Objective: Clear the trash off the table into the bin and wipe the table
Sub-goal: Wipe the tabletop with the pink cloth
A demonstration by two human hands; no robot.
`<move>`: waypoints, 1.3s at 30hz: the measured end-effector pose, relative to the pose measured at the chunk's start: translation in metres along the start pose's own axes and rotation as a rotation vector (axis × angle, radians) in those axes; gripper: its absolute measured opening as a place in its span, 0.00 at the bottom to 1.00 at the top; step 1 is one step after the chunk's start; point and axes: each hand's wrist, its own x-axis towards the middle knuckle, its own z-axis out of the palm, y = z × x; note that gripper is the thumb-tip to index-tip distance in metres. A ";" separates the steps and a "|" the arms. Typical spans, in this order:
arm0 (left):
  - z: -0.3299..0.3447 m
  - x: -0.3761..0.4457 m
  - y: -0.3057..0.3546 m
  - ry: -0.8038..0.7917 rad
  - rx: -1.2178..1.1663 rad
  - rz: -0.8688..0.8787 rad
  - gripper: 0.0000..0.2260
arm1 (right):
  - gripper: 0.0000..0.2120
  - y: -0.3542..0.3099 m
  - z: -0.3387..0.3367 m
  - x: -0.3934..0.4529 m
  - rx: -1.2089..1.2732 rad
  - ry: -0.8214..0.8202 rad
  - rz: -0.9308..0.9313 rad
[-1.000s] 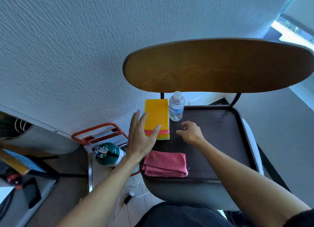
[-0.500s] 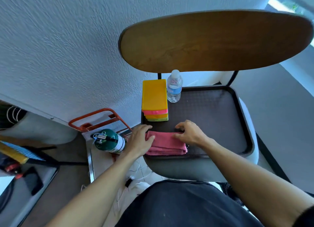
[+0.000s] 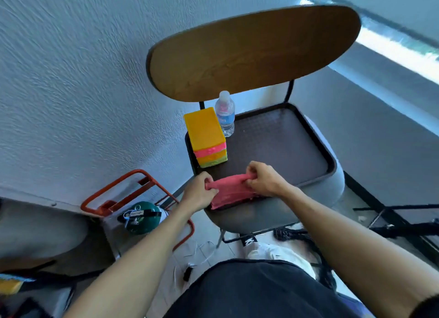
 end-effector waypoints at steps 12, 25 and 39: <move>-0.030 -0.043 0.061 -0.153 -0.545 0.266 0.08 | 0.08 -0.011 -0.030 -0.124 0.354 0.464 0.090; -0.075 -0.105 0.240 -0.489 -0.867 0.666 0.10 | 0.07 -0.043 -0.148 -0.281 0.470 0.883 0.026; -0.035 -0.158 0.420 -0.673 -0.670 0.984 0.14 | 0.10 0.017 -0.253 -0.396 0.492 1.191 -0.008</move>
